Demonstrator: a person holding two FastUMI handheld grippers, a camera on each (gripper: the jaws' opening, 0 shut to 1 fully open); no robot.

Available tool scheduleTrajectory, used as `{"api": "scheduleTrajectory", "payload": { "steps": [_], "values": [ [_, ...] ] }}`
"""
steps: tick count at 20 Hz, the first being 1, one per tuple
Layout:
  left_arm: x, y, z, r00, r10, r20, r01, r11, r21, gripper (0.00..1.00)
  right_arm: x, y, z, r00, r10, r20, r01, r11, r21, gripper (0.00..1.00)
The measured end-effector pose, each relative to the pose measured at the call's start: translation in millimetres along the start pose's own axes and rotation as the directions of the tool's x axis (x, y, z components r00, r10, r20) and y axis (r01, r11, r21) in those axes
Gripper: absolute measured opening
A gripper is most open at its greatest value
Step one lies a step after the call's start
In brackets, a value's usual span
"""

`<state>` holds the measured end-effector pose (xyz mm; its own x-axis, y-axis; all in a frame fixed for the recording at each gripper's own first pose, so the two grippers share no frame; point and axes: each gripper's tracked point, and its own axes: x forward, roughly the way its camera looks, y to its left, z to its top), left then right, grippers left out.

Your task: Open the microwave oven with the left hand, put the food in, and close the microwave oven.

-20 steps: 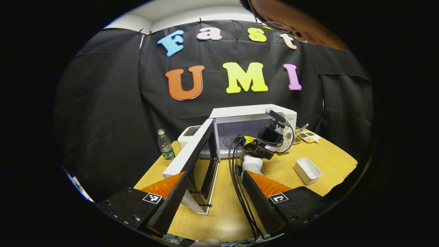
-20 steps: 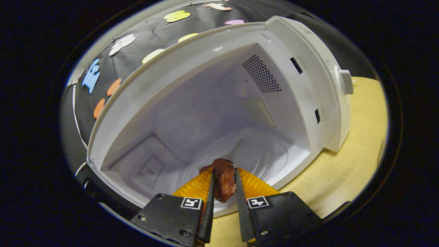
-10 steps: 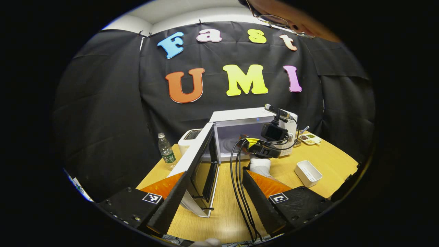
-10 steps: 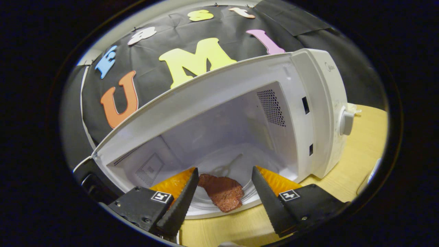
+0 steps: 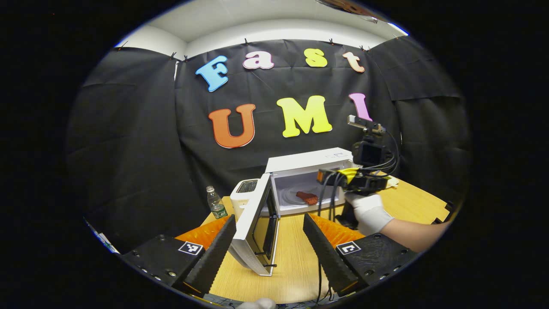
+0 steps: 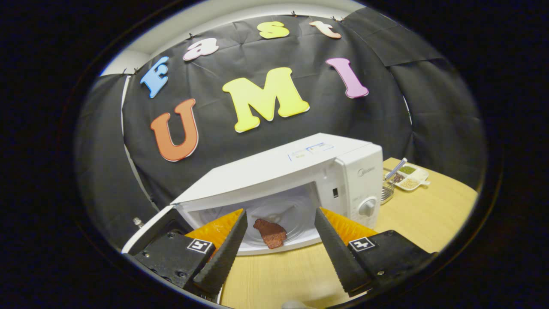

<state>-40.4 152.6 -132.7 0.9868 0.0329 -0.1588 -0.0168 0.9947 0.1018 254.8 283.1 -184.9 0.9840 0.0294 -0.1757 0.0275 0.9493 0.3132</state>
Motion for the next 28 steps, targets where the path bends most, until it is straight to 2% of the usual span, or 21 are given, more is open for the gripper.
{"api": "scheduleTrajectory", "payload": {
  "steps": [1, 2, 3, 4, 5, 9, 10, 11, 12, 13, 14, 15, 16, 17, 18, 19, 21, 22, 28],
  "values": [
    [-4.4, 4.0, 2.4, 1.000, 0.001, 0.010, -0.001, 1.000, 0.001, 0.97, -22.6, -7.4, 6.8, 1.000, -0.003, -0.005, 0.003, 1.000, -0.021, 0.91],
    [-11.3, 10.2, 0.3, 1.000, 0.005, 0.010, -0.005, 1.000, 0.002, 0.97, -45.6, -13.3, 14.1, 1.000, 0.003, -0.010, -0.004, 1.000, -0.030, 1.00],
    [-17.6, 15.5, 0.5, 1.000, 0.006, 0.015, -0.006, 1.000, 0.002, 0.97, -69.0, -18.7, 23.6, 1.000, 0.013, 0.001, -0.013, 0.999, -0.045, 0.91],
    [-24.2, 19.8, -0.6, 1.000, 0.007, 0.018, -0.007, 1.000, 0.001, 0.97, -91.9, -25.9, 30.2, 1.000, 0.016, 0.001, -0.016, 0.997, -0.074, 1.00],
    [-29.7, 25.0, -1.5, 1.000, 0.011, 0.022, -0.011, 1.000, 0.002, 0.97, -113.6, -33.8, 35.7, 1.000, 0.020, -0.005, -0.020, 0.994, -0.106, 0.91],
    [-45.0, 50.2, -14.8, 0.999, 0.036, 0.020, -0.035, 0.999, -0.034, 0.97, -195.7, -76.2, 53.7, 1.000, -0.018, -0.015, 0.015, 0.985, -0.170, 0.91],
    [-47.5, 57.8, -16.3, 0.999, 0.046, 0.022, -0.046, 0.998, -0.033, 0.97, -215.1, -85.2, 56.7, 1.000, -0.025, -0.018, 0.022, 0.983, -0.184, 1.00],
    [-50.3, 63.5, -16.7, 0.998, 0.051, 0.029, -0.050, 0.998, -0.034, 0.97, -234.3, -91.7, 58.7, 0.999, -0.018, -0.030, 0.012, 0.982, -0.189, 1.00],
    [-51.0, 69.5, -20.3, 0.998, 0.056, 0.033, -0.054, 0.998, -0.037, 0.97, -250.0, -100.8, 57.2, 0.999, -0.023, -0.031, 0.017, 0.982, -0.190, 0.92],
    [-50.8, 77.2, -25.4, 0.998, 0.066, 0.023, -0.065, 0.997, -0.045, 1.00, -267.5, -110.4, 62.9, 0.999, -0.035, -0.022, 0.031, 0.980, -0.198, 0.91],
    [-48.8, 84.6, -31.1, 0.997, 0.074, 0.016, -0.073, 0.996, -0.051, 0.97, -282.8, -120.2, 68.2, 0.999, -0.048, -0.010, 0.045, 0.975, -0.215, 0.91],
    [-46.2, 92.5, -36.4, 0.996, 0.086, 0.005, -0.085, 0.994, -0.065, 0.97, -296.9, -128.0, 71.9, 0.998, -0.059, -0.001, 0.057, 0.971, -0.232, 1.00],
    [-43.8, 100.7, -40.0, 0.994, 0.105, 0.000, -0.105, 0.992, -0.075, 0.88, -310.6, -138.5, 75.2, 0.998, -0.066, 0.002, 0.064, 0.968, -0.243, 1.00],
    [-38.0, 106.4, -45.6, 0.995, 0.104, -0.007, -0.104, 0.991, -0.084, 0.81, -320.9, -144.3, 77.1, 0.997, -0.071, -0.002, 0.069, 0.967, -0.245, 0.91],
    [-32.5, 108.8, -52.6, 0.995, 0.104, -0.007, -0.104, 0.990, -0.092, 0.77, -328.8, -148.1, 76.8, 0.997, -0.074, -0.006, 0.071, 0.968, -0.242, 0.91],
    [-24.1, 116.2, -56.3, 0.993, 0.117, 0.005, -0.116, 0.989, -0.092, 0.51, -335.6, -151.4, 77.5, 0.997, -0.071, -0.011, 0.067, 0.969, -0.238, 0.92],
    [-0.8, 140.2, -83.2, 0.984, 0.173, -0.044, -0.176, 0.981, -0.075, 0.00, -339.8, -158.4, 81.4, 0.997, -0.069, -0.024, 0.062, 0.973, -0.223, 0.92],
    [2.8, 146.3, -94.0, 0.978, 0.193, -0.076, -0.198, 0.977, -0.072, 0.00, -339.8, -162.0, 82.1, 0.997, -0.069, -0.031, 0.061, 0.973, -0.224, 0.92],
    [60.1, 132.7, -125.3, 0.984, 0.137, -0.112, -0.145, 0.987, -0.068, 0.00, -342.8, -177.8, 95.0, 0.995, -0.076, -0.058, 0.061, 0.971, -0.231, 0.92]
  ]
}}
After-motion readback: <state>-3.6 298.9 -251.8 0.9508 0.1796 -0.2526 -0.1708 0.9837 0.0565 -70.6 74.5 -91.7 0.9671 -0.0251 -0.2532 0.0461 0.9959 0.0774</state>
